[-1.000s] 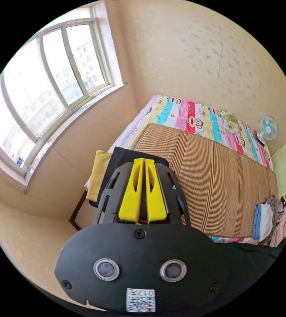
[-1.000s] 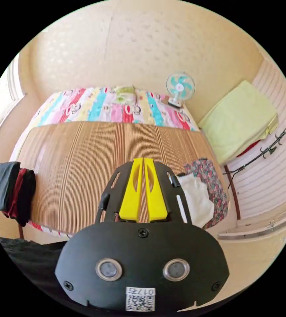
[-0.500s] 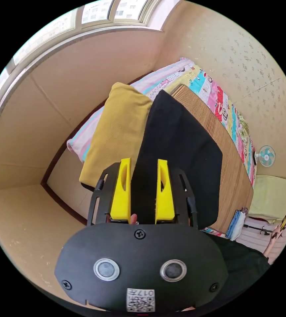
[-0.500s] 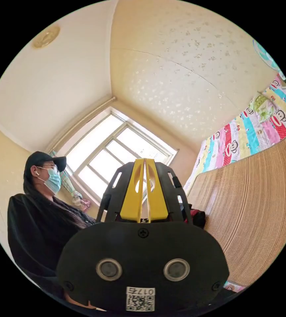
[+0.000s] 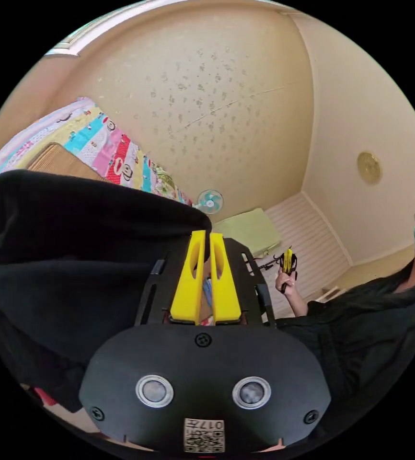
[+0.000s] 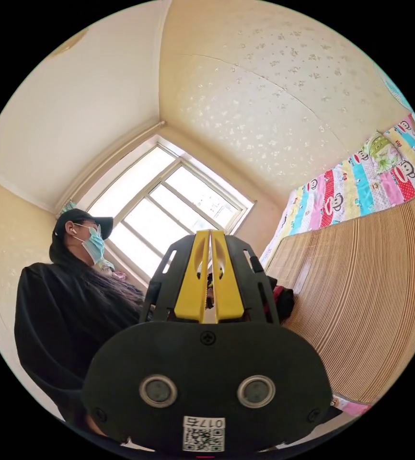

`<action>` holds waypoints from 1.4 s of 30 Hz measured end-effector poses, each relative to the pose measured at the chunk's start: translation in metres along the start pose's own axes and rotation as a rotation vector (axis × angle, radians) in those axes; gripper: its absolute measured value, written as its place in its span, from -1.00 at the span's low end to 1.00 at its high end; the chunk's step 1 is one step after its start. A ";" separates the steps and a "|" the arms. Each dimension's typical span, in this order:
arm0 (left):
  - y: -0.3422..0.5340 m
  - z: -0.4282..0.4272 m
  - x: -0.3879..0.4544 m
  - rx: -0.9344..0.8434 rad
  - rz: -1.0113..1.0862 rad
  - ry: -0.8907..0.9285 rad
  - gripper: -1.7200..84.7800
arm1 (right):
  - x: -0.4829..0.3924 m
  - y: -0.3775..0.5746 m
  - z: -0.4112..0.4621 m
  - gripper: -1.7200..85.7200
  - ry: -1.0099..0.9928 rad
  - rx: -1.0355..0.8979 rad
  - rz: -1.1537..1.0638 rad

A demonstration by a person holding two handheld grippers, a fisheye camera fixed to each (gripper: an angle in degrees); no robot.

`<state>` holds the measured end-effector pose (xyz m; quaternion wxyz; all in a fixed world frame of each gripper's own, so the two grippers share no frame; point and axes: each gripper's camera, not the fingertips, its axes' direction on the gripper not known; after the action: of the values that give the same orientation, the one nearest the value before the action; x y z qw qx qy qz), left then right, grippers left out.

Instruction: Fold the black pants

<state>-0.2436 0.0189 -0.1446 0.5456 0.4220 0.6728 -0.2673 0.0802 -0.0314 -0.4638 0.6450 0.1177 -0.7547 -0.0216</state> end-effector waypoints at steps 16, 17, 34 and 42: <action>0.112 0.103 0.015 -0.618 0.061 0.095 -0.87 | 0.168 0.087 0.240 -0.76 0.557 -0.786 0.066; 0.115 0.091 0.007 -0.587 0.032 0.085 -0.87 | 0.191 0.102 0.273 -0.74 0.587 -0.863 0.064; 0.209 0.008 -0.054 -0.297 -0.372 -0.254 -0.68 | 0.364 0.188 0.537 -0.84 0.266 -1.143 0.109; 0.210 0.028 -0.057 -0.293 -0.357 -0.288 -0.53 | 0.176 0.125 0.390 -0.85 0.109 -0.631 -0.064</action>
<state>-0.0460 0.0850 -0.0766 0.6352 0.1708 0.6837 -0.3163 -0.3450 0.0068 -0.3351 0.6883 -0.0636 -0.6709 -0.2684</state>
